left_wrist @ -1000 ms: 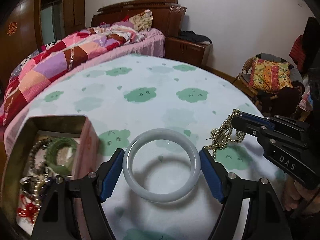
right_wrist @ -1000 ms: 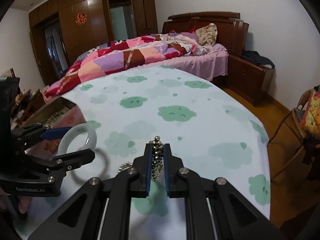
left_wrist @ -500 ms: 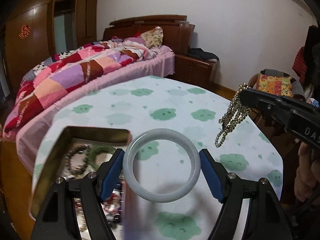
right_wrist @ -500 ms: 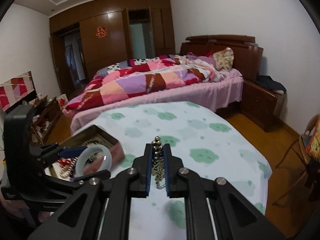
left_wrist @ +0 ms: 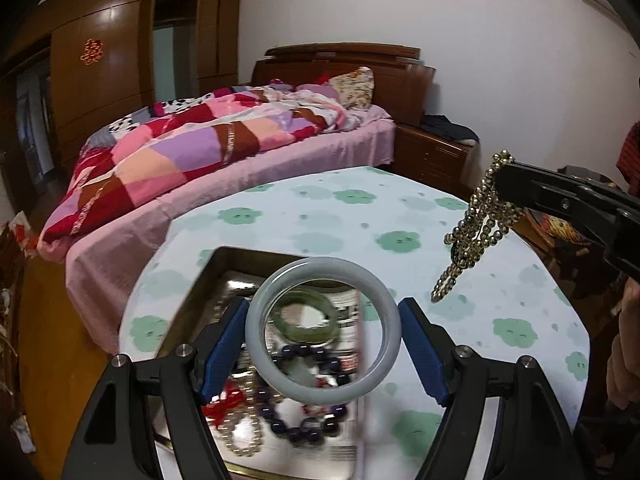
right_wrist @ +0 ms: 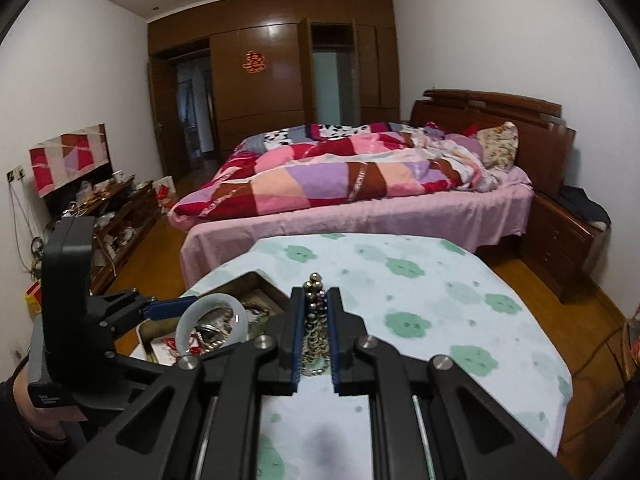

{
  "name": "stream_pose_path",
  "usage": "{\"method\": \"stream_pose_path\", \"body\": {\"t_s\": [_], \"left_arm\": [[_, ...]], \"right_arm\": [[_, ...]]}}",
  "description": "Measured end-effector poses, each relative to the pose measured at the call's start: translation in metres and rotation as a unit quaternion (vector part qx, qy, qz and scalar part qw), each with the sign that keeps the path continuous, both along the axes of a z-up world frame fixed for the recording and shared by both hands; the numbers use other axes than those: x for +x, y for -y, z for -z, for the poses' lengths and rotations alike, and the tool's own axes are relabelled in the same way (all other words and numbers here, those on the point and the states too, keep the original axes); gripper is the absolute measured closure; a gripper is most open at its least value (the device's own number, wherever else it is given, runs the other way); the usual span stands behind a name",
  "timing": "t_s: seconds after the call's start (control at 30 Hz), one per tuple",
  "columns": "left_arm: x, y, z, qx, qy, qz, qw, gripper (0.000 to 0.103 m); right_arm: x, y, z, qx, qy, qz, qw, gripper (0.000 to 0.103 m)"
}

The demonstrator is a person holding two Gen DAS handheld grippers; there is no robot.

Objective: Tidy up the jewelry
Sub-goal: 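Carry the white bangle and gold chain over the tin with both tools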

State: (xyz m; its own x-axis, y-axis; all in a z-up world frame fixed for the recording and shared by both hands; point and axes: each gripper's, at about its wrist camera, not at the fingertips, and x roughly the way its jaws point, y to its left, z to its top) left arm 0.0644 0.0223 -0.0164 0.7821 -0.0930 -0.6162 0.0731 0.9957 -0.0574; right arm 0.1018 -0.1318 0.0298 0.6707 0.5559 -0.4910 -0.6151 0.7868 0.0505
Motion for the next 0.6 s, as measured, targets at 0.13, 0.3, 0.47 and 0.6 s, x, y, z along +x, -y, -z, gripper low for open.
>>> {"method": "stream_pose_path", "body": {"t_s": [0.13, 0.3, 0.47, 0.6], "left_arm": [[-0.001, -0.013, 0.002, -0.004, -0.002, -0.015, 0.9999, 0.027], [-0.001, -0.023, 0.003, -0.006, -0.005, -0.028, 0.9996, 0.027], [-0.002, -0.033, 0.006, -0.006, -0.010, -0.040, 0.9991, 0.027], [-0.004, -0.040, 0.009, -0.005, -0.014, -0.048, 0.9987, 0.027]], "right_arm": [[-0.002, -0.016, 0.000, -0.003, 0.001, -0.018, 1.000, 0.090], [-0.006, -0.030, 0.001, -0.007, 0.001, -0.038, 0.999, 0.090], [-0.006, -0.041, 0.003, -0.008, -0.005, -0.052, 0.999, 0.090], [-0.008, -0.050, 0.006, -0.010, -0.009, -0.063, 0.998, 0.090]]}}
